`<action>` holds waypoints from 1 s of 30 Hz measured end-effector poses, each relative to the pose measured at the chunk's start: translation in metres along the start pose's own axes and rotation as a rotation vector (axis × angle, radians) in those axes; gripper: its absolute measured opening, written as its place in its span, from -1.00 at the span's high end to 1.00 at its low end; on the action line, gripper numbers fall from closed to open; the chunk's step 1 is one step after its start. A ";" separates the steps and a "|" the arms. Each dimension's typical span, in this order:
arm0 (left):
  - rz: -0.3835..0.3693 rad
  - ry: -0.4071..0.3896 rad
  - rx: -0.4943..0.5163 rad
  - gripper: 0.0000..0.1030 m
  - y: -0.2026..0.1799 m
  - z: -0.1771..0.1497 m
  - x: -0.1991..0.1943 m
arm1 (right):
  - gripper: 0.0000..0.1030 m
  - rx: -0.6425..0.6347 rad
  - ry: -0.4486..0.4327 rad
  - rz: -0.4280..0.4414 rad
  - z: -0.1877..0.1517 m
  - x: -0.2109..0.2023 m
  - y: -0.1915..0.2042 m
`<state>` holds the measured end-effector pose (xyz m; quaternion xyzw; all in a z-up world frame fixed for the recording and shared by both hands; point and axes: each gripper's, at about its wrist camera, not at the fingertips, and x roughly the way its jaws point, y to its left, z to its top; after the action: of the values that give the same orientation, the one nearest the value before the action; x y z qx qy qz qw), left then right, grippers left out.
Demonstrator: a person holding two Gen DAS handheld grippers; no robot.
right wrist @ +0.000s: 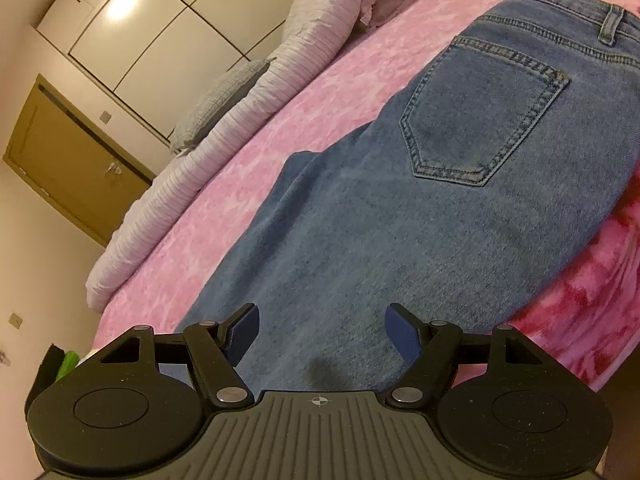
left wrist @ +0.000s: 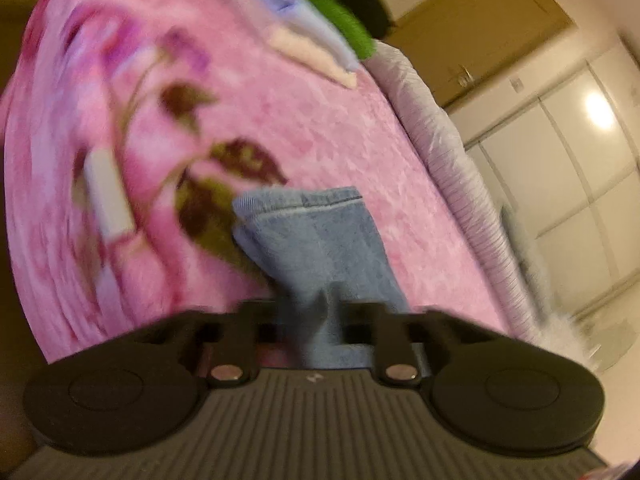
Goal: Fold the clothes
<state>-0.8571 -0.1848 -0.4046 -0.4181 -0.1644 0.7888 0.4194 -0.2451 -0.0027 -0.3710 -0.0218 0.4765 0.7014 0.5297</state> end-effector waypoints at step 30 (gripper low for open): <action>-0.607 0.303 0.810 0.64 -0.161 -0.131 -0.057 | -0.41 0.072 0.121 0.177 -0.011 0.006 0.014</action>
<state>-0.6512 -0.1467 -0.3544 -0.2657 0.1025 0.5628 0.7760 -0.2636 -0.0061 -0.3715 -0.0029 0.5327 0.7250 0.4365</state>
